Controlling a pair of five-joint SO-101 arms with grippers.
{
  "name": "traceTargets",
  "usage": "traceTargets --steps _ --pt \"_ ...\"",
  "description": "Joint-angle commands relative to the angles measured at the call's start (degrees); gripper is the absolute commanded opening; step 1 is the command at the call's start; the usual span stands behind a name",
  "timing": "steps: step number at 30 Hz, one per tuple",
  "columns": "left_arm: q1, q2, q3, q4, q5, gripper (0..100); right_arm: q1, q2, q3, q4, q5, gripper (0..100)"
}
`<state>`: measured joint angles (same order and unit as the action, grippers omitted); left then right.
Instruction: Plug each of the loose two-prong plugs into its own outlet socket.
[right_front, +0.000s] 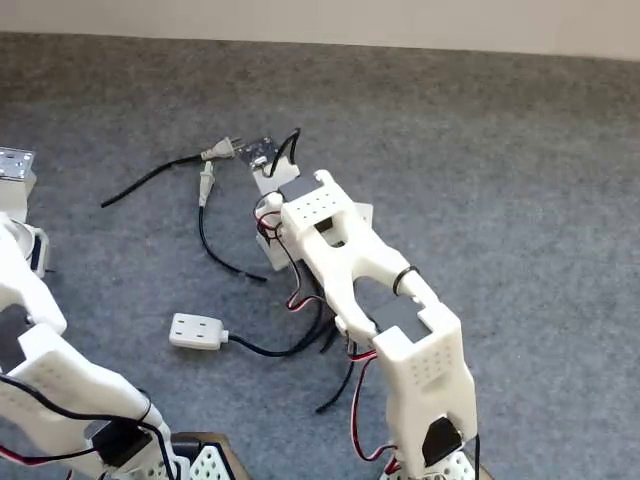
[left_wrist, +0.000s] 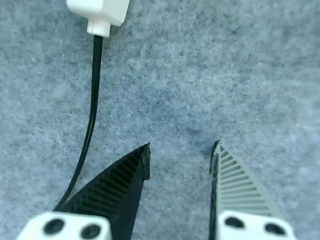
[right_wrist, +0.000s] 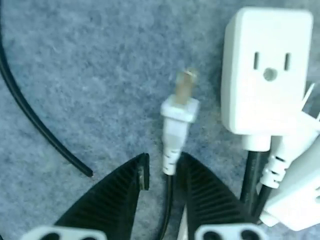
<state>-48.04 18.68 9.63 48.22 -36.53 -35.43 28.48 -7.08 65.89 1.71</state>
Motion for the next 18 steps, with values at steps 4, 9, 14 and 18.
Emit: traceTargets --steps 4,9,14,18 --pt "-0.5 -0.5 -1.8 -0.5 -0.4 20 1.0 -1.0 -1.4 -0.6 -0.3 5.2" --pt "-0.4 -0.9 -1.8 -0.5 -0.4 20 1.0 -1.2 -1.5 1.4 5.9 0.5" --pt "0.0 -1.1 -3.4 -0.1 -0.4 20 0.7 -3.7 -3.9 7.5 6.1 0.5" --pt "1.9 -1.1 -9.3 10.1 -0.4 20 -0.7 -13.1 -5.6 8.8 6.3 0.5"
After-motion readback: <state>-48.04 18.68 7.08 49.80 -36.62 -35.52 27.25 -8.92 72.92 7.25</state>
